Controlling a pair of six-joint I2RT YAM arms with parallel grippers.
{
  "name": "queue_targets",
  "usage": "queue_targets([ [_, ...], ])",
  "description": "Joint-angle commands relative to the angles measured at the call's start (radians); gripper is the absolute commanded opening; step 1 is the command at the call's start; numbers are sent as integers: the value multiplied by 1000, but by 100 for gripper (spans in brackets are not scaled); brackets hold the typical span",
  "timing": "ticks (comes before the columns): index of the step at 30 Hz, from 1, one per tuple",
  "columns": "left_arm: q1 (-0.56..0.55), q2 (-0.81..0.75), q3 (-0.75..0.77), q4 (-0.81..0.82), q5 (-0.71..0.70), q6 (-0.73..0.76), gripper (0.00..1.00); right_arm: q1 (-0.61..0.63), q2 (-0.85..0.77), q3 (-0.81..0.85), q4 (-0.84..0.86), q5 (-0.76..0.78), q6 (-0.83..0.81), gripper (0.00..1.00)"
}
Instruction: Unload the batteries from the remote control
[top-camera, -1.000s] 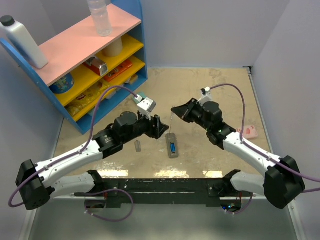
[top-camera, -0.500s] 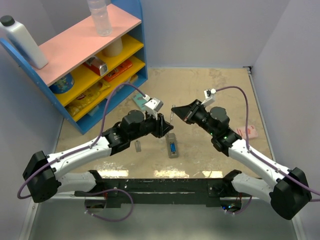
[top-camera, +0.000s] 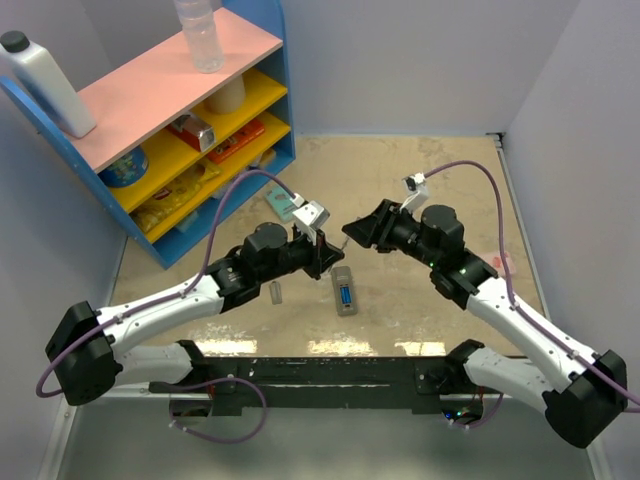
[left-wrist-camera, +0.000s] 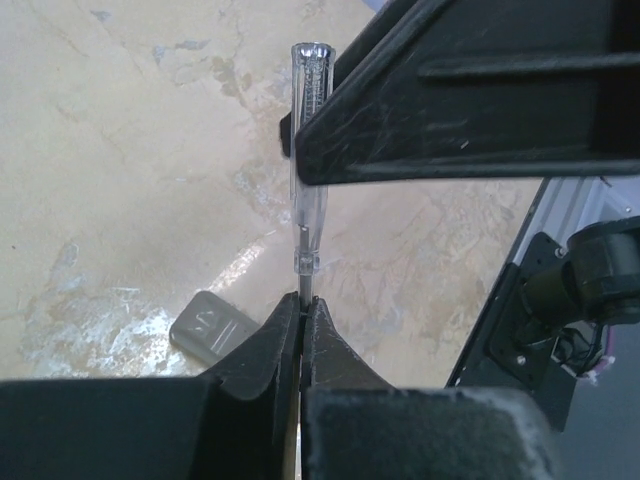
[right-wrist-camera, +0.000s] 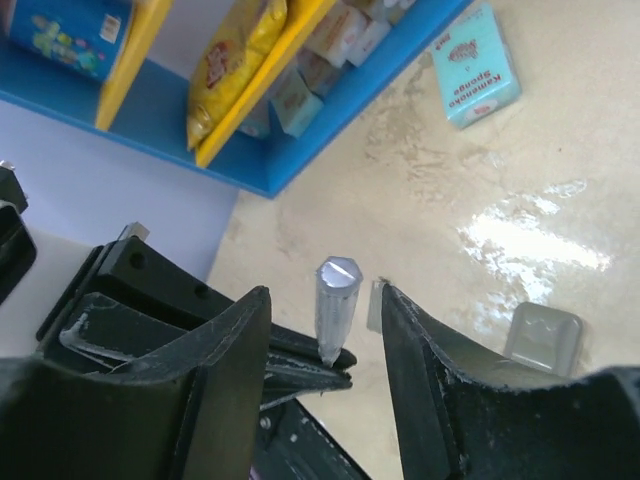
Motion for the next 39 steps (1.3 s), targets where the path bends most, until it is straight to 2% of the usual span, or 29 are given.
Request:
queue_targets([
  [1, -7, -35, -42, 70, -11, 95, 0, 1, 5, 131, -212, -41, -104, 52],
  [8, -9, -27, -68, 62, -37, 120, 0, 1, 68, 227, -311, -35, -149, 40],
  [20, -12, -40, -96, 83, -37, 132, 0, -1, 122, 270, -367, 4, -184, 40],
  [33, -13, -33, -115, 123, -11, 130, 0, -1, 175, 264, -301, -59, -177, 37],
  [35, -13, -35, -118, 126, -14, 130, 0, 1, 175, 252, -292, -67, -183, 30],
  [36, -13, -35, -118, 126, -15, 130, 0, 1, 171, 247, -288, -68, -184, 25],
  [37, -13, -33, -118, 125, -18, 129, 0, 1, 168, 243, -282, -71, -189, 14],
  [39, -13, -35, -118, 122, -38, 123, 0, -1, 157, 227, -275, -82, -203, 5],
])
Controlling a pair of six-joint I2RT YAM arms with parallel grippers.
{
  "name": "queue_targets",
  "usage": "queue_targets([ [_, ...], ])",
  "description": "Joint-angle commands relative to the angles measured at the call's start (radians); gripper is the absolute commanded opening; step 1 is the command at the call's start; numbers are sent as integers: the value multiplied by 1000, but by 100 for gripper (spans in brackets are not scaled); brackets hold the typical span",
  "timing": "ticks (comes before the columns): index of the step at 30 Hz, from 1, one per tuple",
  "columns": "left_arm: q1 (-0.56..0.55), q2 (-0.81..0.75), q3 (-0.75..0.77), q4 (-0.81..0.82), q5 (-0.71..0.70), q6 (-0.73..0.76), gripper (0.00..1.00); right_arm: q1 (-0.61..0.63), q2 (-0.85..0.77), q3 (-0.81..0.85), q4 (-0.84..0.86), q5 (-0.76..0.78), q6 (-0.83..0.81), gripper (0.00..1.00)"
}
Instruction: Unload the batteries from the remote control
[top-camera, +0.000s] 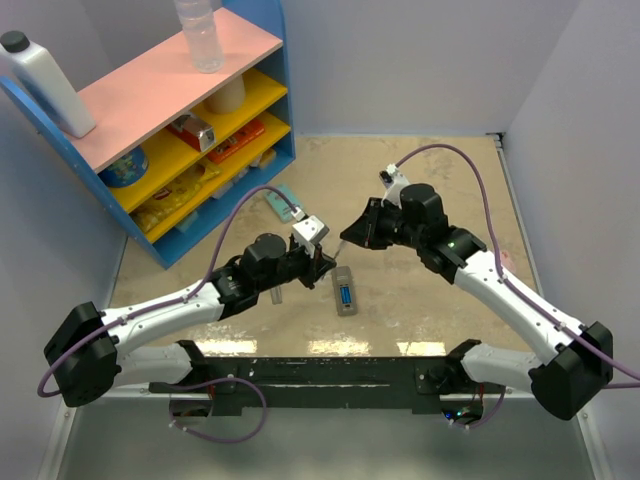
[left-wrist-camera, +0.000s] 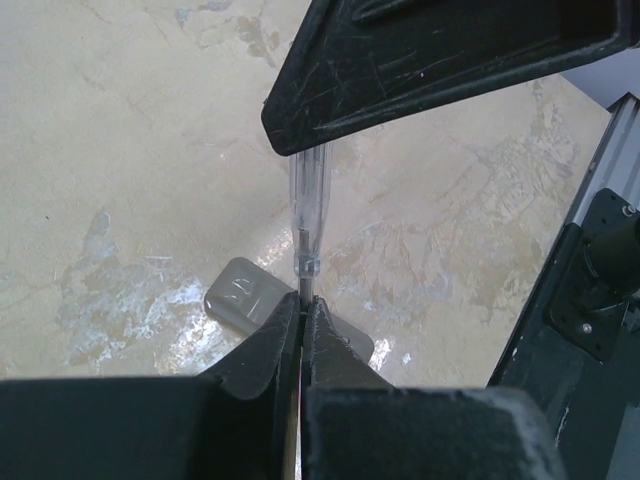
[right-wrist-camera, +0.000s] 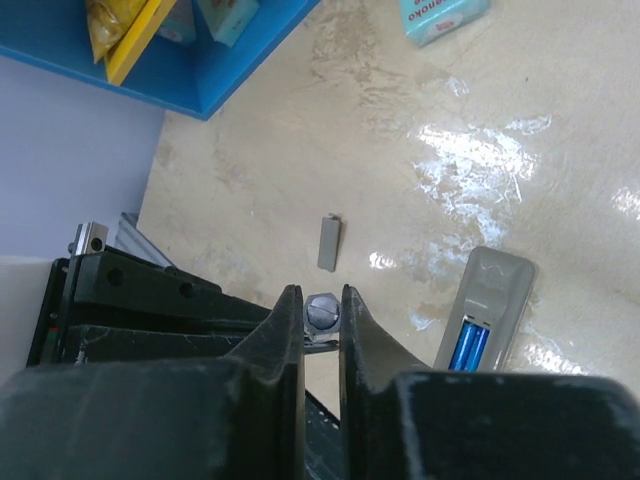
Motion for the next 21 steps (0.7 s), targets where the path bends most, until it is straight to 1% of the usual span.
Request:
queue_targets([
  [1, -7, -20, -4, 66, -26, 0, 3, -1, -31, -8, 52, -26, -65, 0],
  [3, -5, -20, -2, 57, -63, -18, 27, -1, -54, -55, 87, -13, -85, 0],
  [4, -5, -21, -2, 45, -78, -28, 45, 1, -92, -78, 107, -1, -108, 0],
  [5, -5, -24, -4, 37, -78, -49, 48, -1, -109, -132, 134, 10, -120, 0],
  [6, -5, -27, -7, 35, -106, -55, 51, -1, -133, -160, 195, 44, -134, 0],
  [7, -5, -36, -10, 43, -109, -64, 56, 1, -166, -183, 211, 64, -148, 0],
  [8, -7, -40, -20, 46, -115, -93, 57, -1, -178, -215, 216, 70, -158, 0],
  [11, -4, -40, -8, 14, -155, -144, 58, 2, -207, -253, 230, 125, -183, 0],
  [14, -4, -26, -1, -7, -167, -193, 56, 1, -238, -321, 280, 156, -189, 0],
  [15, -1, -17, 6, -23, -187, -210, 56, 2, -244, -342, 329, 162, -188, 0],
  [17, 2, 12, 21, -66, -189, -250, 56, 2, -259, -396, 364, 191, -185, 0],
  [21, 10, 52, 26, -89, -174, -291, 55, 2, -264, -430, 366, 254, -174, 0],
])
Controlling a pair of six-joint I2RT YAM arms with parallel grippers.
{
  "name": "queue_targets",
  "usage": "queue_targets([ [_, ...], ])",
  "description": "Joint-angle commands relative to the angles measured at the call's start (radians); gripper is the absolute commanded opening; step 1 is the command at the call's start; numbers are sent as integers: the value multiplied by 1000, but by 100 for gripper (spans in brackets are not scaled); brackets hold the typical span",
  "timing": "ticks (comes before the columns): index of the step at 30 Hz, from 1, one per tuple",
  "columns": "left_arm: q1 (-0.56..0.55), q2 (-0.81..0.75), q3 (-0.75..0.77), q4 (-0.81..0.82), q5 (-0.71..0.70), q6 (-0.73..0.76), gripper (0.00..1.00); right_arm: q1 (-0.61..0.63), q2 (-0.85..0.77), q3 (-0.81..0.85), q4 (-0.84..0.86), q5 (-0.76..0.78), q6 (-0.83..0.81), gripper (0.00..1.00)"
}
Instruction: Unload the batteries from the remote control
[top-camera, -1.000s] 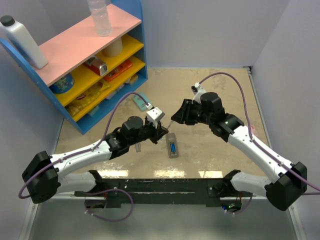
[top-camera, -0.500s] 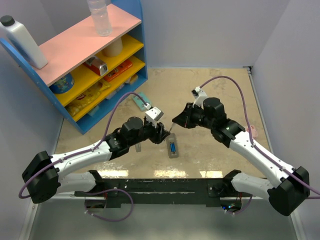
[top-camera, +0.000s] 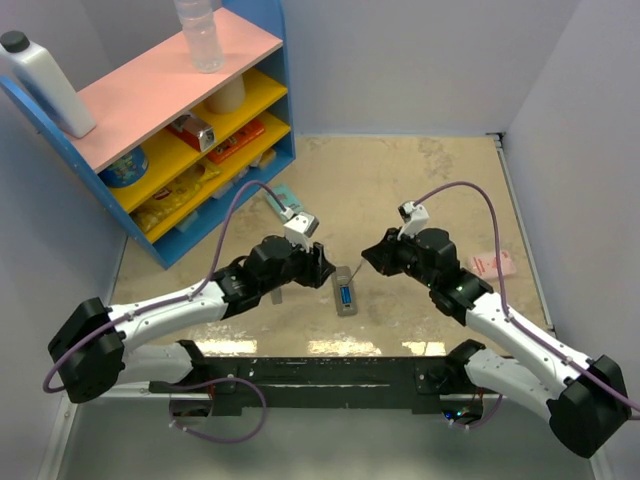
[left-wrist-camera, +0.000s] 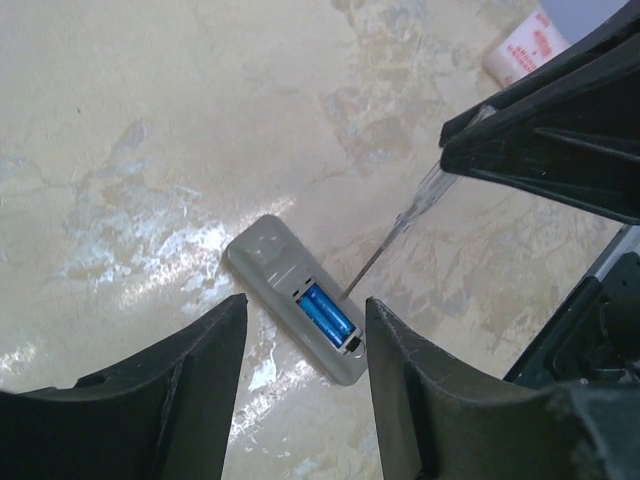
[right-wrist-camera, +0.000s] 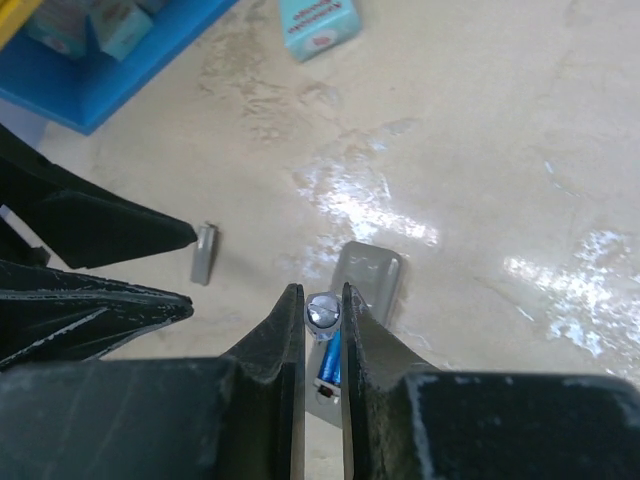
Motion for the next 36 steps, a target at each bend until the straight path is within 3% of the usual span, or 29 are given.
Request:
queue_targets([
  [1, 10, 52, 30, -28, -15, -88, 55, 2, -24, -28, 83, 89, -8, 0],
  [6, 31, 117, 19, -4, 20, -136, 54, 2, -53, -42, 28, 207, 140, 0],
  [18, 65, 220, 8, 48, 71, -197, 52, 34, -33, 35, -214, 402, 316, 0],
  [26, 132, 204, -53, 102, 147, -239, 51, 201, 88, 183, -399, 623, 451, 0],
  [36, 146, 217, -64, 137, 203, -232, 50, 353, 161, 211, -341, 735, 451, 0],
])
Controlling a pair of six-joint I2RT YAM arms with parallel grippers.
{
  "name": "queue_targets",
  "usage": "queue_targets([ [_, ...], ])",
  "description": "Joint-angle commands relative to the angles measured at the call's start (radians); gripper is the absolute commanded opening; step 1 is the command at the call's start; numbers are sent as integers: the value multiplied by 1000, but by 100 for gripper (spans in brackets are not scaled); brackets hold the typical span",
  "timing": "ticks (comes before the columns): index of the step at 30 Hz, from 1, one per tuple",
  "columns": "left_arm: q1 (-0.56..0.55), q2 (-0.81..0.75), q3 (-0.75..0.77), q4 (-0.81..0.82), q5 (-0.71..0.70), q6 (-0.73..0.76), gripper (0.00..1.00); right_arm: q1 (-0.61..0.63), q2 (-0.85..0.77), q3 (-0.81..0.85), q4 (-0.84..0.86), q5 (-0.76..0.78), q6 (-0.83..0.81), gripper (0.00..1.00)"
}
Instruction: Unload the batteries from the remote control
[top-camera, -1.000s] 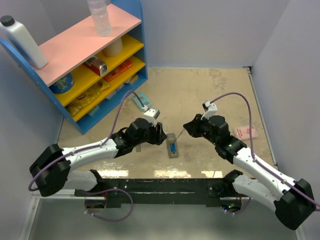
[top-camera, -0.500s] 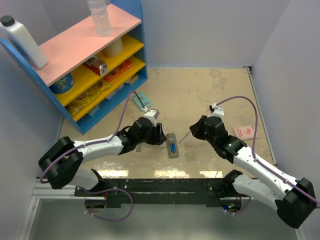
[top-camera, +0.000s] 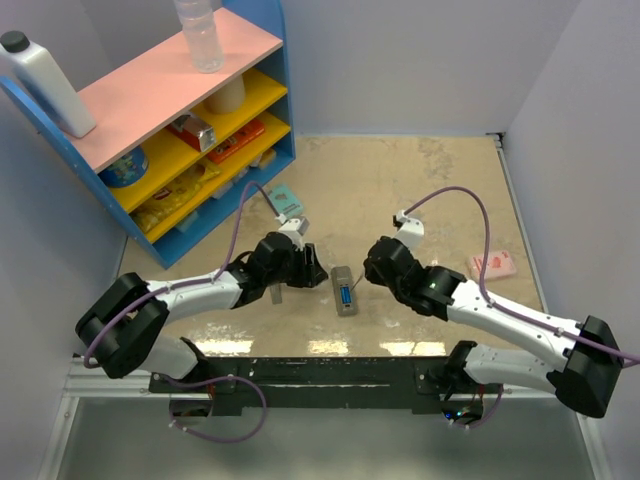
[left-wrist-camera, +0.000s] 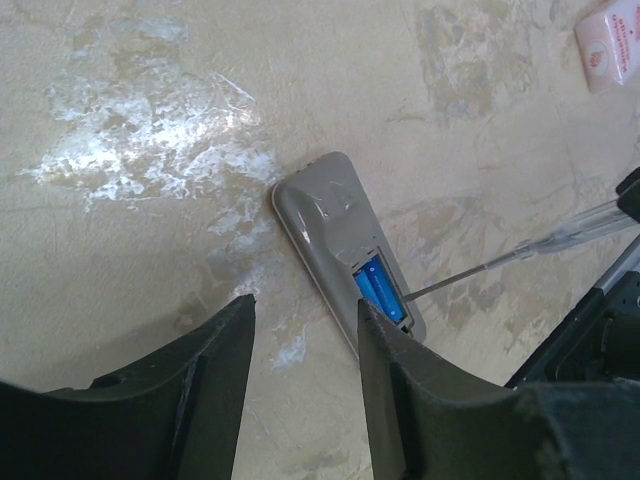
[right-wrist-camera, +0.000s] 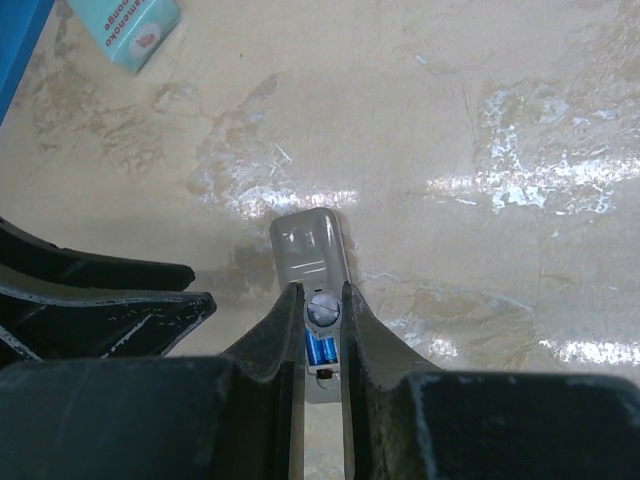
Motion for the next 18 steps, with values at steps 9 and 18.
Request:
queue_targets([
  [9, 3, 59, 15, 101, 95, -22, 48, 60, 4, -11, 178, 79, -99, 0],
  [18, 3, 91, 15, 126, 123, -42, 47, 58, 19, -41, 223, 71, -138, 0],
])
